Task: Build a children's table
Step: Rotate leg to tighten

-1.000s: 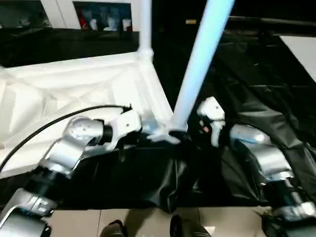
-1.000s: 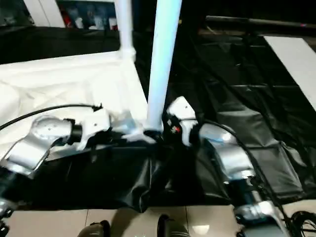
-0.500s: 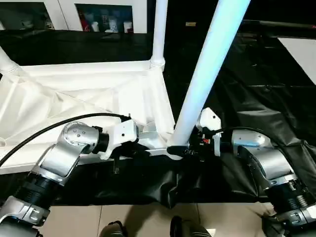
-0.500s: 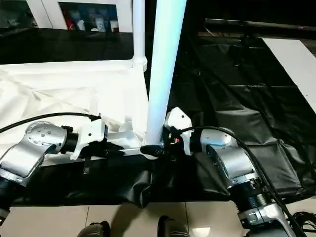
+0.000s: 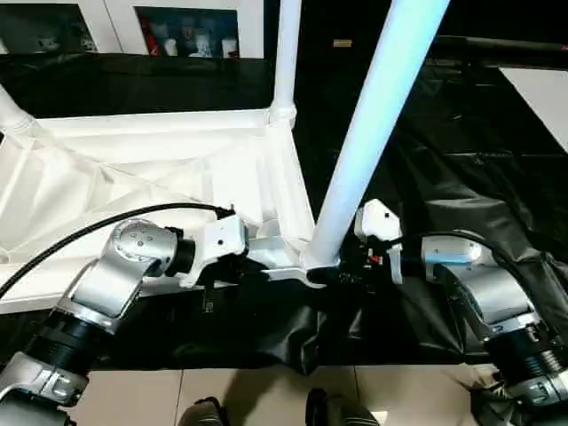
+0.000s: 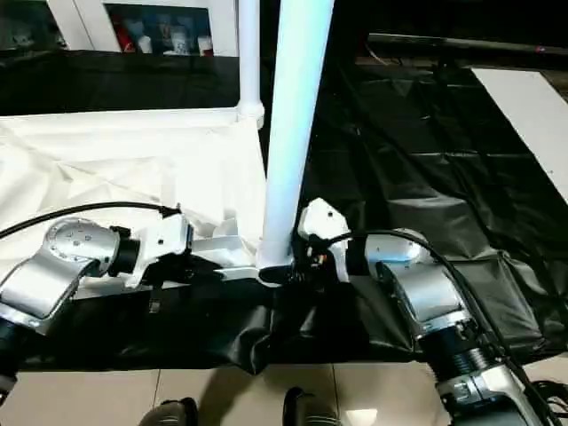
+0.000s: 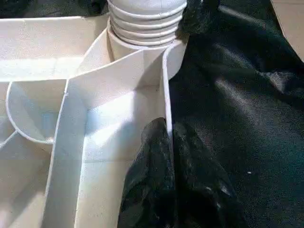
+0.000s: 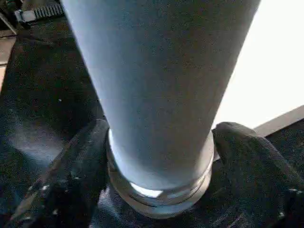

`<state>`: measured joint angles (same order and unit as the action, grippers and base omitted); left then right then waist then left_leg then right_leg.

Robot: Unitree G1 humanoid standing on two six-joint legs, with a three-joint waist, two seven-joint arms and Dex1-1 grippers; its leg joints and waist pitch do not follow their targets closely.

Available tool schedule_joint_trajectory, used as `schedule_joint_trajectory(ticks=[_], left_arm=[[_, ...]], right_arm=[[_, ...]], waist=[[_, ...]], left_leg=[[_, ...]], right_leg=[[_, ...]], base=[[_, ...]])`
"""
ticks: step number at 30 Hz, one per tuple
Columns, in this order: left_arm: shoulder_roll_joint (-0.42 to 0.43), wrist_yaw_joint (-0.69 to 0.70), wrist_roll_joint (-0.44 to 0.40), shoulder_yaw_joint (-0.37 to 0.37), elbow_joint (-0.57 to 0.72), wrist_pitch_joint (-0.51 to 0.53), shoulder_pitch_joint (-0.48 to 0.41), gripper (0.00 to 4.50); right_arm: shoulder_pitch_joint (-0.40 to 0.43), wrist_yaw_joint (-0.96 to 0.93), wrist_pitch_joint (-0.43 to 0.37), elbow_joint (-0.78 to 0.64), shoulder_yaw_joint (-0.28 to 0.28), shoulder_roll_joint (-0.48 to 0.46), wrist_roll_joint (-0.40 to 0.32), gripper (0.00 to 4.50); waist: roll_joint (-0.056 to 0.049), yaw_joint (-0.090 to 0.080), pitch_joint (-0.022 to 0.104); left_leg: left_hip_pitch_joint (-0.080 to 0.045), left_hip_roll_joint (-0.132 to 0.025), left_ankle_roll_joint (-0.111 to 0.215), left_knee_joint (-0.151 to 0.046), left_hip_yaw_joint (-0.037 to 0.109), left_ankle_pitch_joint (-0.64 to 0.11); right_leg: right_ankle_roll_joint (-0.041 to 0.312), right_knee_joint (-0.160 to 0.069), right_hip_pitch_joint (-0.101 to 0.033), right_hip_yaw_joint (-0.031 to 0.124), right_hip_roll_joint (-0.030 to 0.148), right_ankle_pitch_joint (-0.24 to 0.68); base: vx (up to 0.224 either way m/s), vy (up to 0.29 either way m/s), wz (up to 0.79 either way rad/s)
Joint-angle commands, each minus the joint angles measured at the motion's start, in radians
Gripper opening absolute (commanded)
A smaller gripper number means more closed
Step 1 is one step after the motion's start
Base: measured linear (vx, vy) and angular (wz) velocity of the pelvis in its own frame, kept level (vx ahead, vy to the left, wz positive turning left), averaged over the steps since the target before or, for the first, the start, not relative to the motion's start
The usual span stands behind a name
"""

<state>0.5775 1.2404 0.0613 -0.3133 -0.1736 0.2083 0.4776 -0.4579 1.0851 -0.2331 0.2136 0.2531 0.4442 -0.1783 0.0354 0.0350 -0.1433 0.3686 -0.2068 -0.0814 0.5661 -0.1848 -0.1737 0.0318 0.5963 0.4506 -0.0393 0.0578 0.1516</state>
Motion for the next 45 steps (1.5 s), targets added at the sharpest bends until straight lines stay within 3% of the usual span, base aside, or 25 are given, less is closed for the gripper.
schedule_joint_trajectory(ticks=[1,5,9,17,26,28,30,31,36,37,39,40,43,45], left_arm=[[-0.002,0.027,-0.002,-0.028,-0.008,-0.01,-0.01,0.0],[-0.001,0.026,-0.001,-0.028,-0.008,-0.009,-0.01,0.0],[0.003,0.028,0.001,-0.028,-0.003,-0.005,-0.013,0.0],[0.006,0.029,-0.001,-0.028,-0.006,-0.003,-0.013,0.0],[0.004,0.008,-0.011,-0.027,-0.015,0.005,-0.014,0.0],[-0.005,-0.015,-0.024,-0.029,-0.028,0.012,-0.01,0.0],[-0.038,-0.086,-0.053,-0.028,-0.063,0.042,0.005,0.0],[-0.049,-0.103,-0.057,-0.027,-0.073,0.045,0.01,0.0],[-0.172,-0.286,-0.113,-0.03,-0.181,0.101,0.078,0.0],[-0.189,-0.307,-0.12,-0.032,-0.197,0.112,0.089,0.0],[-0.23,-0.372,-0.139,-0.032,-0.236,0.135,0.117,0.0],[-0.267,-0.42,-0.145,-0.026,-0.264,0.157,0.14,0.0],[-0.342,-0.51,-0.154,-0.012,-0.327,0.184,0.186,0.0],[-0.358,-0.521,-0.16,-0.012,-0.347,0.178,0.198,0.0]], right_arm=[[0.001,-0.008,0.007,0.013,-0.007,0.002,0.015,3.88],[-0.002,-0.006,0.0,0.015,-0.008,-0.001,0.003,3.88],[-0.004,0.0,-0.004,0.022,-0.007,-0.003,-0.002,3.51],[-0.008,-0.001,-0.002,0.033,-0.01,-0.009,-0.005,2.81],[-0.004,-0.063,0.003,0.055,-0.025,-0.04,0.003,2.72],[-0.01,-0.131,0.01,0.082,-0.04,-0.065,0.02,2.72],[-0.018,-0.221,0.0,0.114,-0.062,-0.107,0.03,2.72],[-0.019,-0.242,-0.002,0.12,-0.067,-0.118,0.033,2.72],[-0.029,-0.512,-0.041,0.175,-0.097,-0.26,0.076,2.72],[-0.034,-0.565,-0.049,0.189,-0.104,-0.286,0.085,2.72],[-0.053,-0.702,-0.079,0.232,-0.137,-0.344,0.096,2.72],[-0.067,-0.81,-0.094,0.273,-0.166,-0.387,0.102,2.72],[-0.093,-0.96,-0.086,0.346,-0.199,-0.468,0.1,2.72],[-0.106,-0.976,-0.056,0.369,-0.186,-0.483,0.119,2.72]], waist=[[-0.004,0.002,0.076],[-0.003,0.003,0.077],[-0.003,0.003,0.077],[-0.003,0.003,0.075],[-0.003,0.002,0.074],[-0.003,0.0,0.072],[-0.002,-0.004,0.067],[-0.003,-0.001,0.067],[-0.001,-0.002,0.064],[0.0,-0.004,0.061],[0.0,-0.006,0.061],[-0.003,-0.007,0.058],[-0.002,-0.007,0.057],[-0.003,-0.008,0.054]], left_leg=[[-0.006,-0.012,0.076,-0.049,-0.003,-0.111],[-0.006,-0.012,0.079,-0.049,-0.003,-0.114],[-0.006,-0.012,0.086,-0.047,-0.004,-0.107],[-0.007,-0.012,0.072,-0.048,-0.002,-0.134],[-0.005,-0.011,0.072,-0.048,-0.002,-0.128],[-0.004,-0.011,0.063,-0.049,-0.001,-0.144],[-0.004,-0.008,0.039,-0.051,0.0,-0.169],[-0.012,-0.008,0.03,-0.051,0.0,-0.189],[-0.012,-0.006,0.007,-0.057,0.004,-0.228],[-0.006,-0.004,-0.001,-0.06,0.008,-0.227],[-0.005,-0.003,-0.005,-0.062,0.01,-0.235],[-0.014,-0.002,-0.009,-0.062,0.009,-0.261],[-0.02,0.0,-0.018,-0.065,0.012,-0.299],[-0.021,-0.001,-0.016,-0.068,0.016,-0.323]], right_leg=[[0.239,-0.049,-0.079,0.044,0.054,0.109],[0.237,-0.049,-0.079,0.044,0.055,0.112],[0.243,-0.047,-0.08,0.044,0.054,0.093],[0.232,-0.051,-0.078,0.044,0.055,0.146],[0.231,-0.05,-0.078,0.044,0.054,0.138],[0.222,-0.055,-0.076,0.043,0.056,0.176],[0.19,-0.066,-0.073,0.042,0.056,0.277],[0.173,-0.073,-0.068,0.043,0.057,0.328],[0.132,-0.084,-0.061,0.04,0.056,0.425],[0.117,-0.086,-0.065,0.038,0.057,0.452],[0.099,-0.088,-0.062,0.038,0.058,0.482],[0.081,-0.099,-0.052,0.037,0.058,0.531],[0.055,-0.107,-0.048,0.032,0.057,0.568],[0.047,-0.11,-0.047,0.029,0.058,0.578]], base=[[0.0,0.0,0.0],[0.0,0.0,0.0],[0.0,0.0,0.0],[0.0,0.0,0.0],[0.0,0.0,0.0],[0.0,0.0,0.0],[0.0,0.0,0.0],[0.0,0.0,0.0],[0.0,0.0,0.0],[0.0,0.0,0.0],[0.0,0.0,0.0],[0.0,0.0,0.0],[0.0,0.0,0.0],[0.0,0.0,0.0]])
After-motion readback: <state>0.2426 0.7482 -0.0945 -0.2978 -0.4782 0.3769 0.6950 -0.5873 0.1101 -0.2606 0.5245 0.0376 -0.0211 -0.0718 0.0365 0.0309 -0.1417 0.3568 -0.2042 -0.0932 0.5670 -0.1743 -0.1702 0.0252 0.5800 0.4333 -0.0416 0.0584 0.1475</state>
